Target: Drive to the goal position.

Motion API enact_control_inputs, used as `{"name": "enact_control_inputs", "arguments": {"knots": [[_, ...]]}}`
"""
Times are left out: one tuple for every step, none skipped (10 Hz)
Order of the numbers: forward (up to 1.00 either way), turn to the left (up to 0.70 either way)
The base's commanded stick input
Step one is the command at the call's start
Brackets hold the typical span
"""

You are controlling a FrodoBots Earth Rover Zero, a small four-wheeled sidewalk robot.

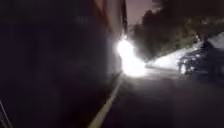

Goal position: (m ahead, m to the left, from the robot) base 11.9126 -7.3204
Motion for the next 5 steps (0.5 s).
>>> {"name": "enact_control_inputs", "arguments": {"knots": [[0.7,-0.04],[0.7,-0.12],[0.7,-0.13],[0.65,-0.16],[0.48,-0.24]]}}
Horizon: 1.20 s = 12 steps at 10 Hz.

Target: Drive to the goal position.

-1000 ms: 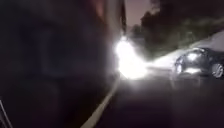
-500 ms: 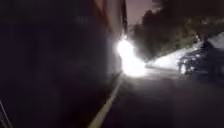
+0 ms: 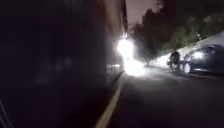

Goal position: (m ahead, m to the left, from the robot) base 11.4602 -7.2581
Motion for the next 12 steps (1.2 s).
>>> {"name": "enact_control_inputs", "arguments": {"knots": [[0.45,-0.07],[0.45,-0.01],[0.45,0.0],[0.45,0.0],[0.45,0.0],[0.45,0.0],[0.45,0.0],[0.45,0.0],[0.45,0.0],[0.45,-0.26],[0.45,-0.26],[0.45,-0.26]]}}
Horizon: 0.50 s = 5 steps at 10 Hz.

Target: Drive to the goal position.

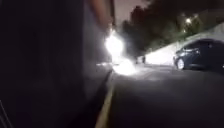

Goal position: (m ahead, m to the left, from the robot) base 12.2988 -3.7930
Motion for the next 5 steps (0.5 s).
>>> {"name": "enact_control_inputs", "arguments": {"knots": [[0.45,-0.26],[0.45,-0.07],[0.45,-0.01],[0.45,0.0],[0.45,0.0]]}}
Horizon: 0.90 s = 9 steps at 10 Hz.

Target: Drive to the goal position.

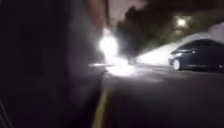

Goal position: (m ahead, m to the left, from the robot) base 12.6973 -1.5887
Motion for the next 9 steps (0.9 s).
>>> {"name": "enact_control_inputs", "arguments": {"knots": [[0.45,0.0],[0.45,0.0],[0.45,0.0],[0.45,0.0],[0.12,0.0],[0.01,0.0],[0.0,0.0],[0.0,0.0],[0.0,0.0]]}}
